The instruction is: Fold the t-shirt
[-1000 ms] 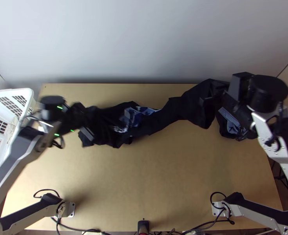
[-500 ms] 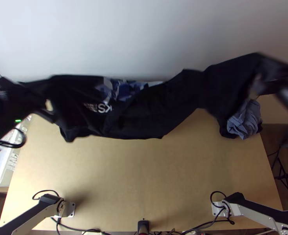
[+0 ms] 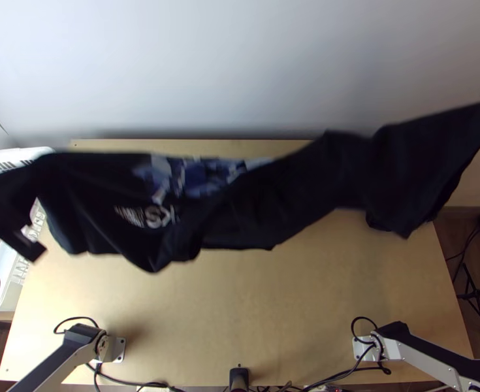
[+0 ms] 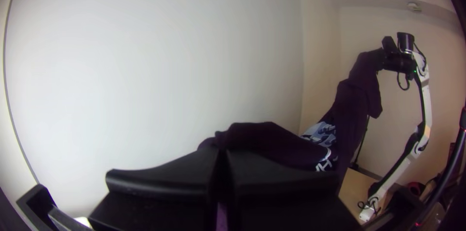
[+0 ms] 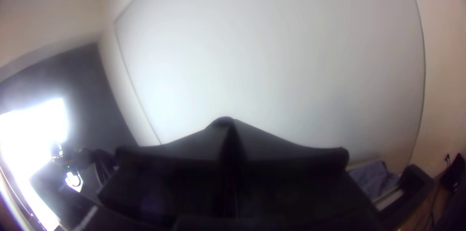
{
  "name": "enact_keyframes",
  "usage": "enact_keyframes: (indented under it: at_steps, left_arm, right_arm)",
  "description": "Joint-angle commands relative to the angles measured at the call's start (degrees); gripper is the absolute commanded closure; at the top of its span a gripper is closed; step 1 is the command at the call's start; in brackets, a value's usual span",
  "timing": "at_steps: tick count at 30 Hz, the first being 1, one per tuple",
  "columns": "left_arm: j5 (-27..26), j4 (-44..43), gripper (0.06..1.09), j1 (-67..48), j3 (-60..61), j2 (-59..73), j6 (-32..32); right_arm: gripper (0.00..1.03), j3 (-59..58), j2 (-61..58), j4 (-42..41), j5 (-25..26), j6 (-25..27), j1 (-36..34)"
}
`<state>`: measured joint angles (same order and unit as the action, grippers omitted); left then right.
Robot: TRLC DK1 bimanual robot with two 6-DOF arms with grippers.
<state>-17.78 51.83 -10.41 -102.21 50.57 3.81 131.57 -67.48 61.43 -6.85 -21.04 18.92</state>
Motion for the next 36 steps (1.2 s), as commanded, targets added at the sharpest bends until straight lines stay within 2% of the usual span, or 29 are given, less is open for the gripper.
enact_keyframes:
  at_steps: [1, 4, 5, 8, 11, 15, 19, 22, 25, 28, 32, 35, 36]
  left_arm:
    - [-3.05, 6.97, 1.04, -2.86, 10.19, -6.27, -0.03]
    - [-4.72, 9.43, 1.04, -3.47, 12.65, -6.09, -0.21]
    - [-5.69, 10.04, 1.04, -3.56, 14.06, -6.01, 0.4]
    - [-6.48, 9.78, 1.04, -3.56, 20.21, -4.95, 4.27]
    - [-7.18, 4.86, 1.04, 1.1, 26.19, -0.47, 6.21]
    - [-14.83, -2.0, 1.04, 11.29, 28.47, 9.64, 6.91]
    - [-15.44, -9.29, 1.04, 16.74, 28.03, 24.14, 7.17]
    - [-15.35, -14.74, 1.04, 19.99, 24.17, 36.89, 5.68]
    - [-15.18, -14.13, 1.04, 22.02, 15.47, 49.98, 4.89]
    - [-13.6, -9.91, 1.04, 22.81, 3.95, 62.55, 4.01]
    - [-12.01, 3.98, 1.04, 22.98, -15.65, 79.78, 3.31]
    - [-11.84, 4.77, 1.03, 22.63, -19.08, 83.82, 2.95]
    - [-11.84, 4.77, 1.0, 22.37, -19.16, 84.08, 2.51]
  right_arm:
    - [1.0, -1.49, 0.86, 8.97, -3.69, 0.38, 2.35]
    - [1.0, -4.04, 0.6, 9.85, -4.31, 1.88, 2.44]
    - [1.0, -5.8, 0.51, 9.94, -5.89, 2.23, 2.44]
    - [1.0, -12.48, -0.72, 9.76, -7.83, 4.34, 2.7]
    - [1.0, -18.28, -3.09, 5.02, -9.14, 5.3, 2.53]
    - [1.0, -22.5, -10.12, -0.87, -13.98, 5.66, -1.08]
    - [1.0, -26.71, -18.74, -10.01, -13.98, 4.95, -2.04]
    - [1.0, -28.47, -26.56, -15.37, -13.89, 4.95, -4.42]
    - [1.0, -28.82, -34.65, -17.75, -13.89, 6.01, -6.0]
    - [1.0, -30.67, -41.15, -21.44, -13.89, 7.15, -7.76]
    - [1.0, -32.6, -48.36, -25.39, -13.8, 7.94, -9.42]
    - [1.0, -34.98, -50.55, -29.0, -13.89, 7.77, -10.13]
    - [1.0, -35.94, -50.73, -30.4, -13.89, 7.59, -10.3]
